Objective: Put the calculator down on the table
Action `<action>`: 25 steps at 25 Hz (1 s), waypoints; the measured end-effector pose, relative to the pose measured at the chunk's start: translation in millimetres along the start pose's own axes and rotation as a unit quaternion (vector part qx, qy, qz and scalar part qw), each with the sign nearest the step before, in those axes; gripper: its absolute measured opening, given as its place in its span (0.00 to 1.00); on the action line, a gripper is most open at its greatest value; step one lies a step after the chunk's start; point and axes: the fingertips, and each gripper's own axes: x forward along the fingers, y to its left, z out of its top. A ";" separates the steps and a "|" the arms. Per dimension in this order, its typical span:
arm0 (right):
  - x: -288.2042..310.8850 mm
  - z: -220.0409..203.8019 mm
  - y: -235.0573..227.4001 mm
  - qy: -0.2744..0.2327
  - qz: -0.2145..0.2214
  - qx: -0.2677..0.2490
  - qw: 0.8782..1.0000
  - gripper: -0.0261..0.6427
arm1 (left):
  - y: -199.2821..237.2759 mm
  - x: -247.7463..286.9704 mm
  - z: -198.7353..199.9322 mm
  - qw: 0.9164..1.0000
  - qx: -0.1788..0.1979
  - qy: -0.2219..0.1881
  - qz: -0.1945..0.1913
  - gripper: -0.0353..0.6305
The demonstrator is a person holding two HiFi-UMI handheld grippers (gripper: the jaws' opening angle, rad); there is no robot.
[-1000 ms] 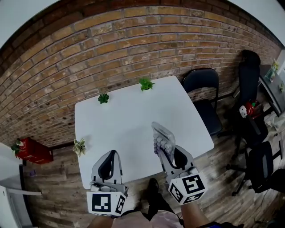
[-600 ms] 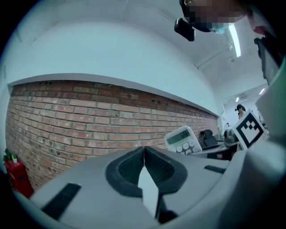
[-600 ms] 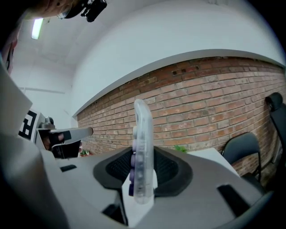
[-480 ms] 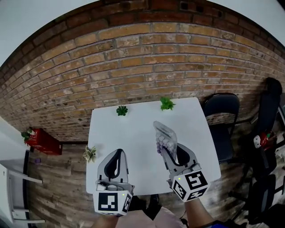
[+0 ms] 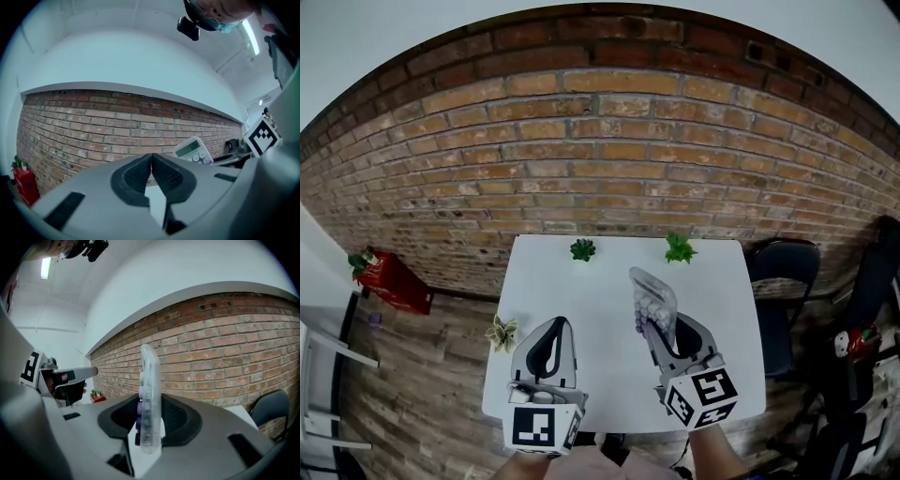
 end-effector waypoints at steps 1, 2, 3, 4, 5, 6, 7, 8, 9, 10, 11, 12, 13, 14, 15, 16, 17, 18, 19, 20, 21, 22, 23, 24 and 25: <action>5.7 -0.5 1.1 0.003 0.002 -0.001 1.000 0.24 | 3.8 3.1 -1.8 1.000 -0.002 0.001 0.001 0.07; 11.4 -1.3 2.3 0.006 0.005 -0.001 1.000 0.24 | 7.3 6.3 -4.2 1.000 -0.004 0.003 0.001 0.07; 17.2 -2.5 3.9 0.009 0.009 -0.001 1.000 0.24 | 10.7 9.4 -6.8 1.000 -0.007 0.004 0.001 0.07; 23.1 -4.4 5.7 0.013 0.012 0.000 1.000 0.24 | 14.2 12.3 -9.3 1.000 -0.008 0.006 0.002 0.07; 28.9 -6.9 7.3 0.018 0.015 0.001 1.000 0.24 | 17.9 15.1 -11.6 1.000 -0.010 0.008 0.003 0.07; 34.3 -9.8 8.5 0.023 0.017 0.002 1.000 0.24 | 21.4 17.9 -13.8 1.000 -0.012 0.010 0.004 0.07; 38.9 -13.1 9.3 0.028 0.019 0.003 0.999 0.24 | 24.4 20.5 -16.0 1.000 -0.014 0.011 0.005 0.07; 42.8 -16.4 9.9 0.033 0.019 0.003 0.999 0.24 | 26.9 22.9 -18.4 1.000 -0.016 0.014 0.005 0.07; 46.1 -19.8 10.4 0.039 0.019 0.005 0.999 0.24 | 29.1 25.0 -20.8 1.000 -0.018 0.016 0.005 0.07; 49.4 -23.1 11.1 0.043 0.020 0.006 0.999 0.24 | 31.4 27.1 -23.3 1.000 -0.020 0.019 0.005 0.07; 52.7 -26.4 11.7 0.048 0.020 0.008 0.999 0.24 | 33.6 29.0 -25.7 1.000 -0.021 0.022 0.005 0.07; 55.9 -29.7 12.2 0.052 0.020 0.010 0.998 0.24 | 35.7 30.6 -28.1 0.999 -0.022 0.024 0.004 0.07; 58.9 -33.3 12.7 0.056 0.020 0.013 0.998 0.24 | 37.6 32.1 -30.7 0.999 -0.023 0.027 0.003 0.07; 61.6 -37.1 13.3 0.061 0.020 0.016 0.998 0.24 | 39.5 33.2 -33.4 0.999 -0.024 0.030 0.003 0.07; 64.1 -41.3 13.8 0.066 0.020 0.019 0.997 0.24 | 41.2 34.2 -36.2 0.999 -0.026 0.033 0.002 0.07; 66.5 -45.9 14.2 0.071 0.019 0.023 0.997 0.24 | 42.9 35.3 -39.0 0.999 -0.027 0.037 0.001 0.07; 69.0 -50.7 14.3 0.076 0.019 0.027 0.997 0.24 | 44.5 36.4 -41.9 0.999 -0.028 0.040 0.000 0.07; 71.7 -55.9 14.3 0.082 0.018 0.031 0.996 0.24 | 46.1 37.7 -44.6 0.999 -0.029 0.042 -0.001 0.07; 74.5 -61.4 14.3 0.088 0.018 0.034 0.995 0.24 | 47.9 39.1 -47.4 0.999 -0.030 0.045 -0.002 0.07; 76.9 -67.1 14.4 0.095 0.017 0.037 0.995 0.24 | 49.6 40.3 -50.2 0.998 -0.031 0.048 -0.003 0.07; 78.8 -73.0 14.7 0.103 0.017 0.040 0.994 0.24 | 51.3 41.3 -53.0 0.998 -0.033 0.051 -0.003 0.07; 80.3 -78.7 15.2 0.110 0.018 0.045 0.993 0.24 | 52.7 42.3 -55.8 0.998 -0.035 0.054 -0.004 0.07; 81.7 -84.3 15.8 0.118 0.019 0.051 0.992 0.24 | 53.7 43.4 -58.6 0.998 -0.037 0.058 -0.005 0.07; 83.1 -89.8 16.3 0.125 0.021 0.059 0.990 0.24 | 54.5 44.4 -61.4 0.997 -0.039 0.061 -0.005 0.07; 84.6 -95.3 16.6 0.131 0.023 0.068 0.989 0.24 | 55.0 45.4 -64.5 0.997 -0.040 0.065 -0.006 0.07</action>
